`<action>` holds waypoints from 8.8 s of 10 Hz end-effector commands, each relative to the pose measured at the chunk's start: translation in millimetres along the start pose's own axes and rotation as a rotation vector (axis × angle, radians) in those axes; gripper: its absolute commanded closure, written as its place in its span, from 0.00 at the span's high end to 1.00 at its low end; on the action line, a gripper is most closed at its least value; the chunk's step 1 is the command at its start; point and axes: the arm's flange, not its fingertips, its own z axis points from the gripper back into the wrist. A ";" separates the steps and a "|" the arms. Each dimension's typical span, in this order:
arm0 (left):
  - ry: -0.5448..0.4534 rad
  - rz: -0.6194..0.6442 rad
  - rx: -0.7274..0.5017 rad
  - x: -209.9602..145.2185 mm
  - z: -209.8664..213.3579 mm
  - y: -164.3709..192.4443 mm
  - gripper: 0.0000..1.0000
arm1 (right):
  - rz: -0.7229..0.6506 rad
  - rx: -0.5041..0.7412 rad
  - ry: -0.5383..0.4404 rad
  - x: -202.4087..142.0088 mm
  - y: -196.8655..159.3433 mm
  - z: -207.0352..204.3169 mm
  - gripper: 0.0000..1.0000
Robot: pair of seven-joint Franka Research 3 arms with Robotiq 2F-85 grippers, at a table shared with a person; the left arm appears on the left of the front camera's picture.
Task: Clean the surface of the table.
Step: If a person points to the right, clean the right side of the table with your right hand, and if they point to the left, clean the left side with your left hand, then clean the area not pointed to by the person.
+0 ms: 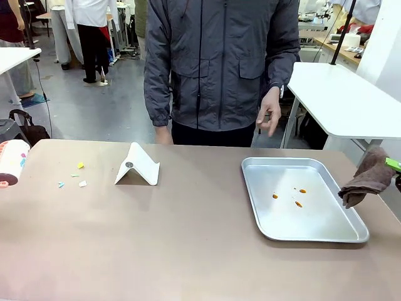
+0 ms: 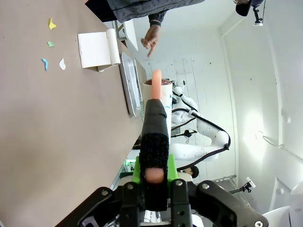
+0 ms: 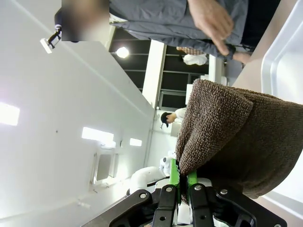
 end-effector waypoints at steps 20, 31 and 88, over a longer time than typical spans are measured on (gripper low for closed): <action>-0.001 -0.004 -0.017 -1.8 0.8 -3.8 0.00 | 0.434 -0.889 0.445 33.6 45.0 -130.9 0.07; -0.001 -0.004 -0.017 -1.8 0.8 -3.8 0.00 | 0.435 -1.104 0.417 69.7 -58.4 -200.8 0.07; -0.002 0.002 -0.001 -0.6 0.7 0.8 0.22 | 0.019 -0.158 0.335 30.9 29.8 -77.7 0.07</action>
